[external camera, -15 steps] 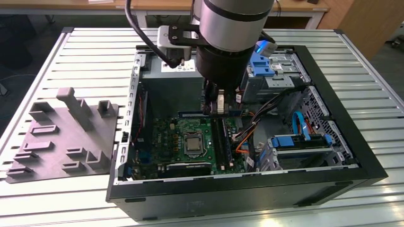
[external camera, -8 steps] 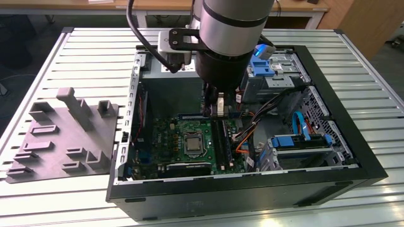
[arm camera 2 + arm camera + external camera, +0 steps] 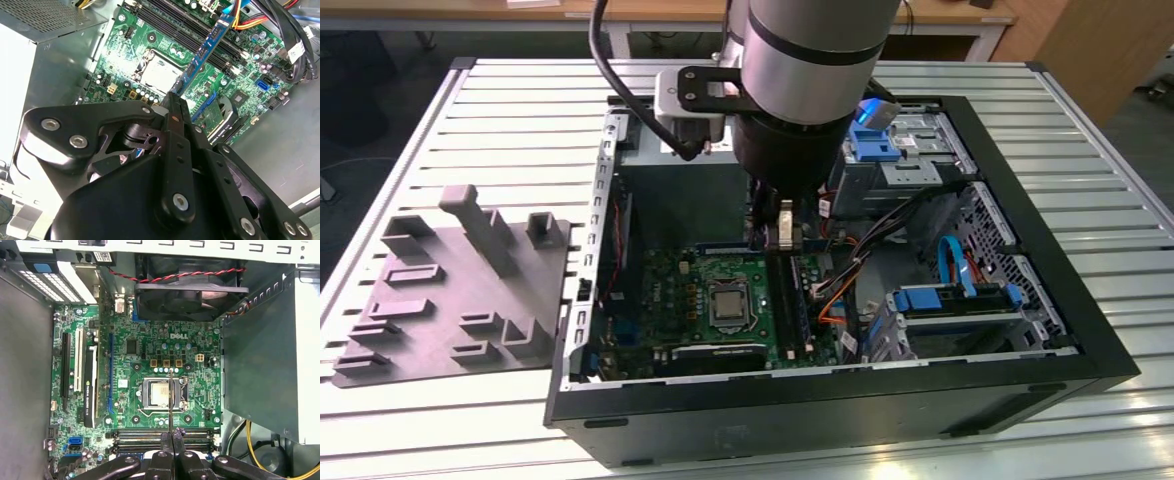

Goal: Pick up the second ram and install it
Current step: 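Insert the second ram into the second slot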

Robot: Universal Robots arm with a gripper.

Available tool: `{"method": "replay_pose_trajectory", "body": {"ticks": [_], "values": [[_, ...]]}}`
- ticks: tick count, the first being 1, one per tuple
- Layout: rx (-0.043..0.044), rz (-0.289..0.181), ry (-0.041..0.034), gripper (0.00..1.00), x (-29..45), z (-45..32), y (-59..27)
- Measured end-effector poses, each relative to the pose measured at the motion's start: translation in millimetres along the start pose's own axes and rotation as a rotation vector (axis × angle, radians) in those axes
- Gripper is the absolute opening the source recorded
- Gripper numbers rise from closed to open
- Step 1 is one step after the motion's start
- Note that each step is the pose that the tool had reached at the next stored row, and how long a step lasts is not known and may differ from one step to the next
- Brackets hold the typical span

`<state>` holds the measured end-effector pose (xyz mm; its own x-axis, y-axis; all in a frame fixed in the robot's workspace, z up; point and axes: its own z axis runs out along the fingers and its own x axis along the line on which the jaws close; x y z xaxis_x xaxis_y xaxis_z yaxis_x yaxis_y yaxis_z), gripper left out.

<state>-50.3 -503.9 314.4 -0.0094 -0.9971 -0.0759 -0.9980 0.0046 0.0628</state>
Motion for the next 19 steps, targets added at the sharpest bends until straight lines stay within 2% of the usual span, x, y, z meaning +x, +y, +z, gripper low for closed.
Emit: {"method": "replay_pose_trajectory", "body": {"ticks": [11,19], "values": [[0.0004,0.004,-0.0003,0.11,0.0,0.7,-0.1],[0.0106,0.139,-0.0087,0.11,0.1,1.4,-0.1]]}}
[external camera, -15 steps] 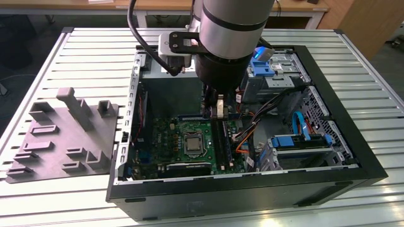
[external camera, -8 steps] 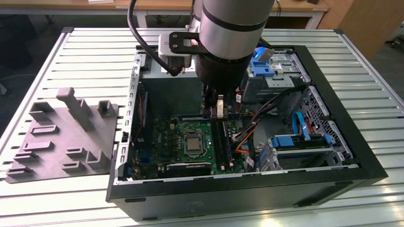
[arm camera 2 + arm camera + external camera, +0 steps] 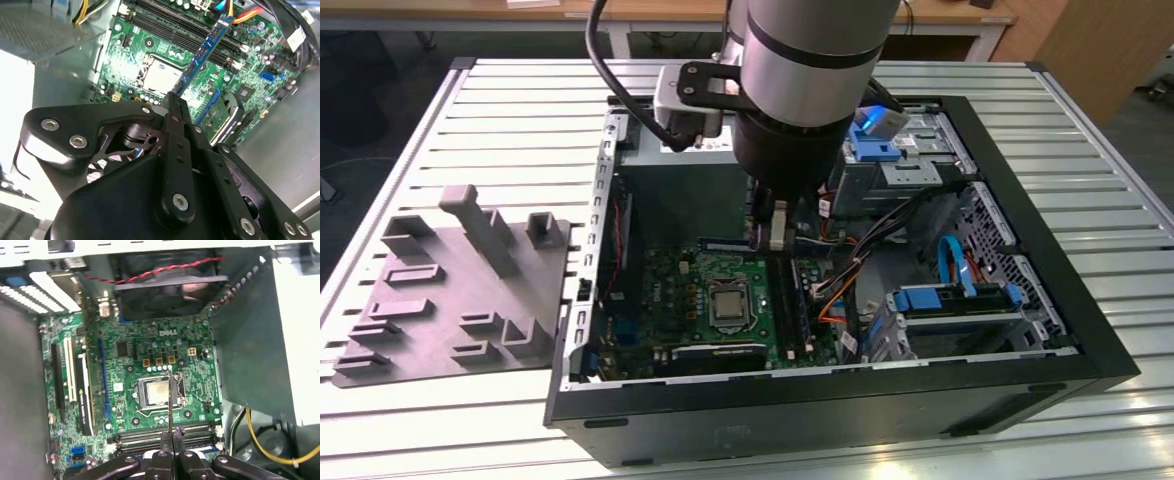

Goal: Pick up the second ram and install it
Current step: 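Insert the second ram into the second slot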

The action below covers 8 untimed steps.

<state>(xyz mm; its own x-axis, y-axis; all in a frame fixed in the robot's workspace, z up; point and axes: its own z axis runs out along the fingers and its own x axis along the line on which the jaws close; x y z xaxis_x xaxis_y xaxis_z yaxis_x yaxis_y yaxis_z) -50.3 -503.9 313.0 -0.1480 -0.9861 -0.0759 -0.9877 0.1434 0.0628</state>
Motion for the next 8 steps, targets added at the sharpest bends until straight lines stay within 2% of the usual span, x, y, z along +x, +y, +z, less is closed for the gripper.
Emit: {"method": "replay_pose_trajectory", "body": {"ticks": [8], "values": [[0.011,0.144,-0.0092,0.11,0.0,0.8,-0.1]]}}
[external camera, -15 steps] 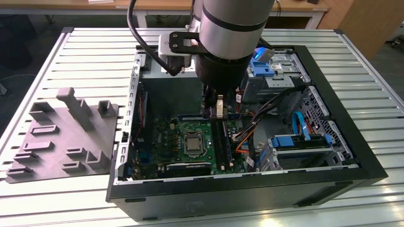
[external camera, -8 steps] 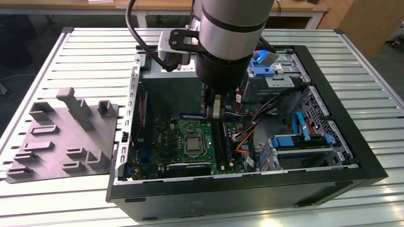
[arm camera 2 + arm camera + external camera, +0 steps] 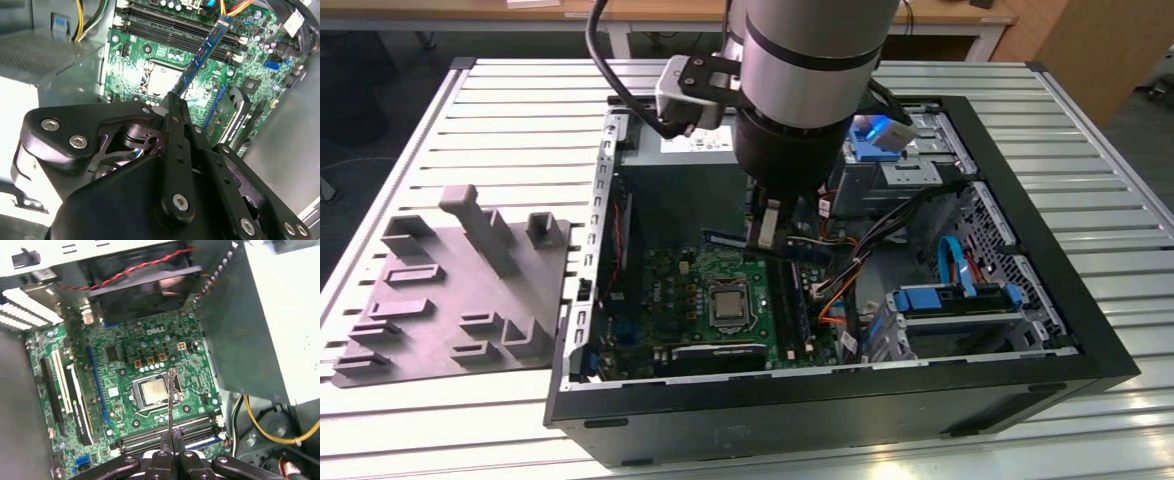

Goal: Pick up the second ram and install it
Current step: 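Insert the second ram into the second slot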

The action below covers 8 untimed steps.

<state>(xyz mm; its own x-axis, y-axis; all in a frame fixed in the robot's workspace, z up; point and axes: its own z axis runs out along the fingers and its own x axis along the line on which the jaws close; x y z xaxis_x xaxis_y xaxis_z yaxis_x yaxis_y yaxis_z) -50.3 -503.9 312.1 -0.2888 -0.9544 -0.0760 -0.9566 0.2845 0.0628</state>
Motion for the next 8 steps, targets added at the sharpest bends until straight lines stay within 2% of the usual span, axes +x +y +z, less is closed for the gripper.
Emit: {"method": "replay_pose_trajectory", "body": {"ticks": [8], "values": [[0.0112,0.146,-0.0091,0.11,0.0,0.6,-0.1]]}}
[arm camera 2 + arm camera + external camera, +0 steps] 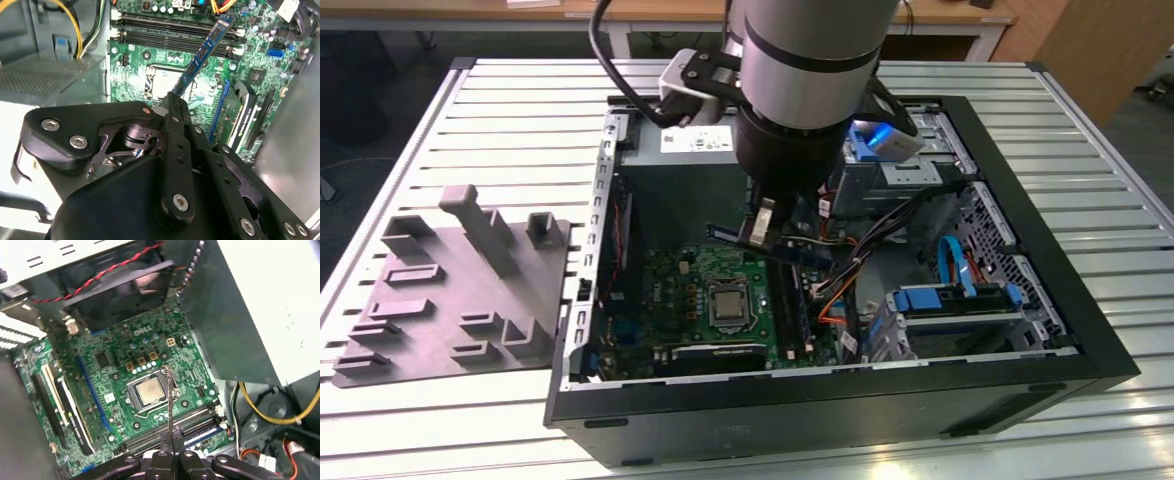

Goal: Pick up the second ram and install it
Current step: 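Insert the second ram into the second slot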

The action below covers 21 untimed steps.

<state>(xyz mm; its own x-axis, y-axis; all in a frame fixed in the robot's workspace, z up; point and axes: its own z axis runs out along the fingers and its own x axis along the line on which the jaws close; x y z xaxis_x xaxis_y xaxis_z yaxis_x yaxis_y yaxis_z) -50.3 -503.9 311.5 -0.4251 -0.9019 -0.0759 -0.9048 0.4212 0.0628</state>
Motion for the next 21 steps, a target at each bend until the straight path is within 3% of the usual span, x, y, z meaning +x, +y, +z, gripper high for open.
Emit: {"method": "replay_pose_trajectory", "body": {"ticks": [21], "values": [[0.029,0.38,-0.024,0.11,0.1,1.1,-0.1]]}}
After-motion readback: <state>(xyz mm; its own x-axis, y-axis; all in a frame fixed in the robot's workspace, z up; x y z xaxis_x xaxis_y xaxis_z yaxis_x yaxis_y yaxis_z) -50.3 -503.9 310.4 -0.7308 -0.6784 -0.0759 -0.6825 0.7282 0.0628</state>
